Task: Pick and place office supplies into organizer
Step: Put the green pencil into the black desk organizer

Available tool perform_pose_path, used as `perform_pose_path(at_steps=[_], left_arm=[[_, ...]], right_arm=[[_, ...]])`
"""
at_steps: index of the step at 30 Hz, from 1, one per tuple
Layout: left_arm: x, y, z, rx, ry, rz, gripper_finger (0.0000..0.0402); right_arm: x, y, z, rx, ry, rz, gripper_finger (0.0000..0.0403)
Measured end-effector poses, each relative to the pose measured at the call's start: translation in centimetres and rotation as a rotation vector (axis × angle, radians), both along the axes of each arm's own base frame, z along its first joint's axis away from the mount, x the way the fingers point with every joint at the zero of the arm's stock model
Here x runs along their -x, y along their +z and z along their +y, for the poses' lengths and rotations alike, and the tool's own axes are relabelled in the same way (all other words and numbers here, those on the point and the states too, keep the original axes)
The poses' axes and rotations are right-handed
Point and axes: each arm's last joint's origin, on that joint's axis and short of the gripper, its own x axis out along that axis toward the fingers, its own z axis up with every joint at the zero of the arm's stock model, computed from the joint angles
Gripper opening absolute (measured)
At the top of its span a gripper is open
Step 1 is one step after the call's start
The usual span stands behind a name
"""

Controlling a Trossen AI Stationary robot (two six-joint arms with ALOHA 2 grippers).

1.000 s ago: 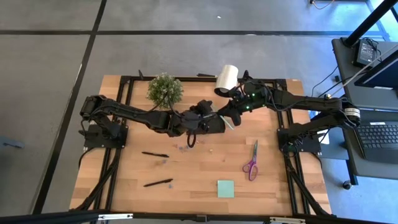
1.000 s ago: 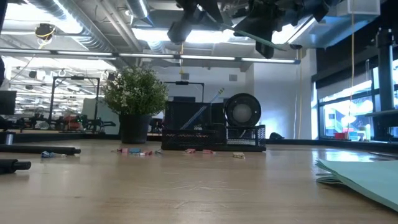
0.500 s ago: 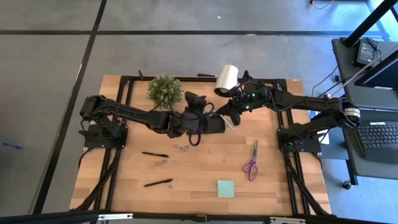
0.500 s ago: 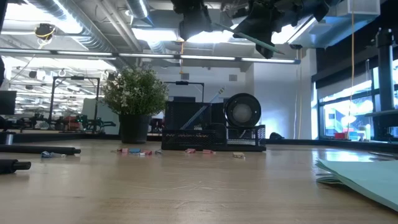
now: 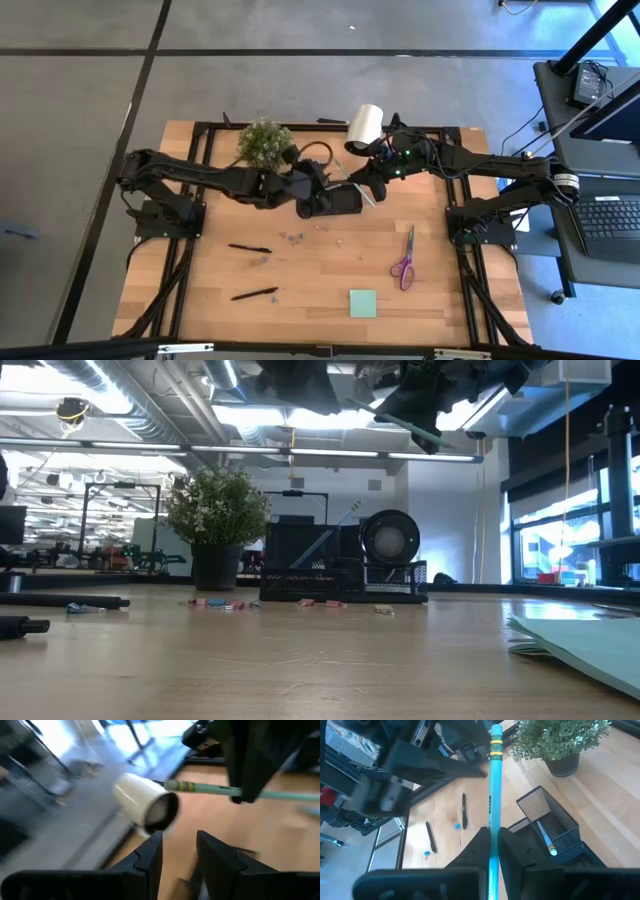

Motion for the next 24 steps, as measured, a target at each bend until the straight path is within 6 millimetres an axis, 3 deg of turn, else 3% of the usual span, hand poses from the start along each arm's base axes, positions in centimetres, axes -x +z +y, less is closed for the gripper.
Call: perform_pose_path(at_steps=[7, 15, 24], left_arm=[[-0.2, 0.3, 1.0, 0.237, -0.129, -0.273, 0.0114], [0.0, -2.3, 2.8, 0.372, -0.151, -0.356, 0.0114], [0.9, -4.1, 4.8, 0.436, -0.285, -0.668, 0.0114]], right_arm=[[0.0, 0.0, 0.0, 0.019, 0.003, -0.005, 0.0026], [0.0, 0.0, 0.0, 0.019, 0.003, -0.006, 0.0028], [0.0, 0.1, 0.0, 0.021, 0.004, -0.008, 0.0029]])
